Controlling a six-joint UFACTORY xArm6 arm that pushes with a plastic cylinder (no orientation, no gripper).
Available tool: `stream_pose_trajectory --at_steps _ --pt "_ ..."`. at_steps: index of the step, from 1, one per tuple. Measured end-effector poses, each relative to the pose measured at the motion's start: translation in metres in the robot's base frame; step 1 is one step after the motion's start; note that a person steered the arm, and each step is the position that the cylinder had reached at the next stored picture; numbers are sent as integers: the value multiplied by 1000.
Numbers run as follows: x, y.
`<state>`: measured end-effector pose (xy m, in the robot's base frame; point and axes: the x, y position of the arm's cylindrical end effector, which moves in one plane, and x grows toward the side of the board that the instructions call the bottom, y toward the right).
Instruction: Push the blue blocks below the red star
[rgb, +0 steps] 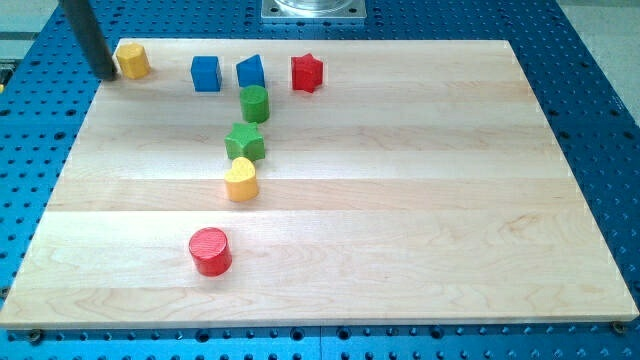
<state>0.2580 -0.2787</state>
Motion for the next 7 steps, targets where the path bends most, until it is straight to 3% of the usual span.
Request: stream_pose_trajectory --at_steps 2,3,5,7 --pt "24 20" --pt "29 81" --pt "-3 116" --pt "29 159"
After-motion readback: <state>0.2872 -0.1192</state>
